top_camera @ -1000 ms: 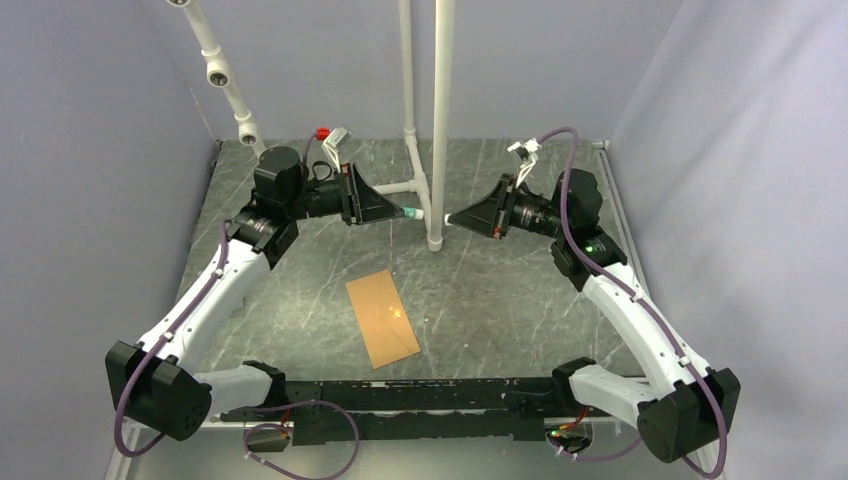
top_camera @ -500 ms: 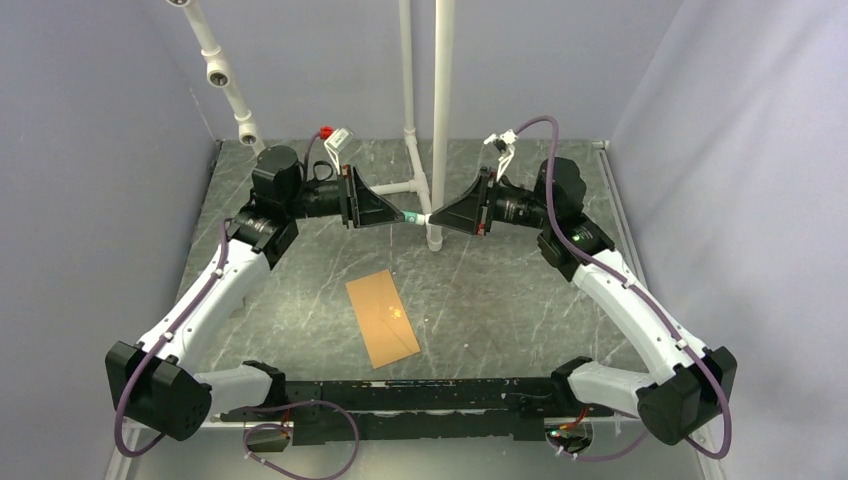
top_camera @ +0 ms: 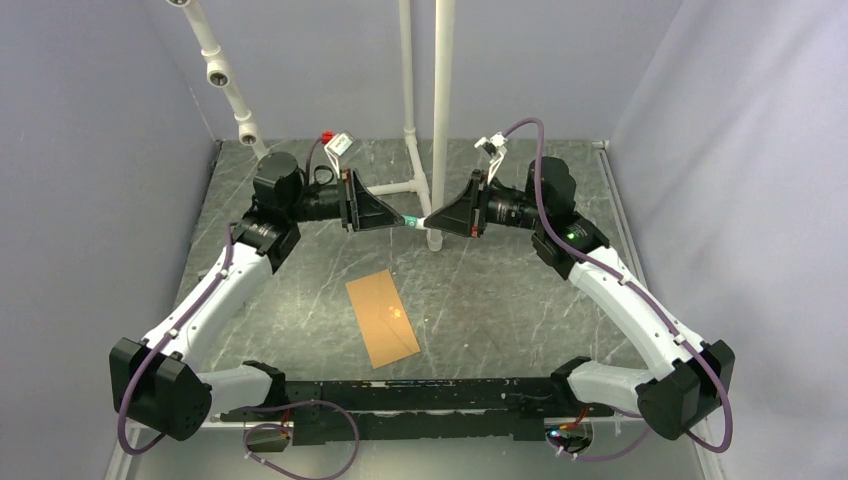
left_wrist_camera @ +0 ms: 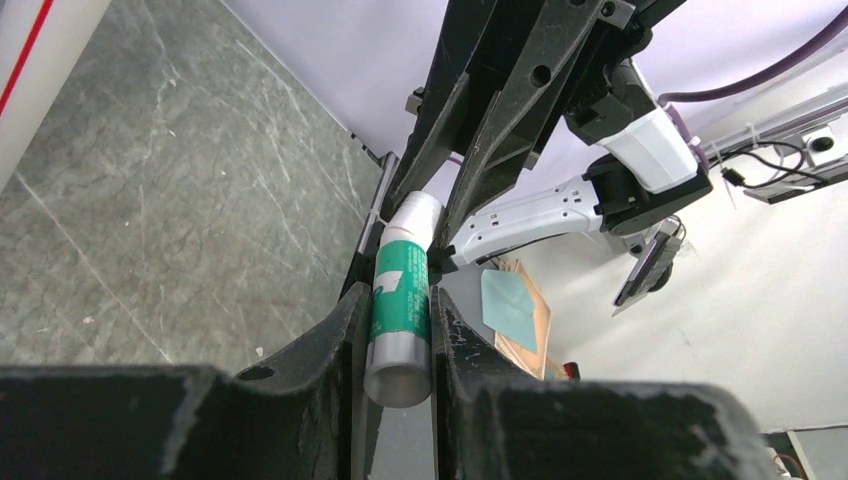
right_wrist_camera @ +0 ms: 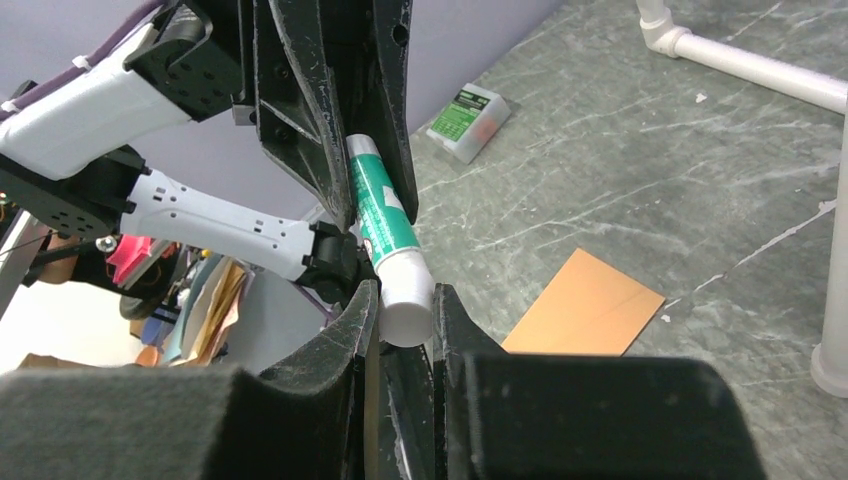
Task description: Place the letter into the envelope and seal it
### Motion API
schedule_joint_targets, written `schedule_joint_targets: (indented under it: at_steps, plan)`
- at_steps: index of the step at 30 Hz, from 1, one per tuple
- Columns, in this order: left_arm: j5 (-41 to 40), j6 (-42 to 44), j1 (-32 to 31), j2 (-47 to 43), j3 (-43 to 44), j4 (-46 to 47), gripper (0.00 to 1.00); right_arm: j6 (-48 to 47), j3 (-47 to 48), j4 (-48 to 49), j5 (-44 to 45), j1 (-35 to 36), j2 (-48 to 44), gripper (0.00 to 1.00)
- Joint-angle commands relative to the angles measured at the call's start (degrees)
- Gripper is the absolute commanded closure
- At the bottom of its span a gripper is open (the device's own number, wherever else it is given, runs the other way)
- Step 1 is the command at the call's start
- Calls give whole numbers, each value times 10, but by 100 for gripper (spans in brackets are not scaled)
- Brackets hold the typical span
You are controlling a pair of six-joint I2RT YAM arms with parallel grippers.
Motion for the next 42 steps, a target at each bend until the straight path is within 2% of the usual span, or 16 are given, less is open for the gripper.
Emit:
schedule_joint_targets:
  at_steps: [1,7,15,20,32,42]
  plan:
    - [16,-51,-2,-27,-4,119,98,7,6,37,-10,6,-8,100]
    - [4,-100,-2,-41,-17,209,97,50,1,78,-23,6,-19,100]
    - [-6,-139,-2,-37,-18,291,98,203,-25,210,-49,7,-16,100]
    - [-9,-171,-2,-28,-26,349,98,260,-33,265,-41,9,-11,100]
    - [-7,-175,-4,-19,-35,374,97,365,-55,343,7,27,11,100]
    - [27,-136,-13,0,-15,335,98,368,-46,350,14,52,36,100]
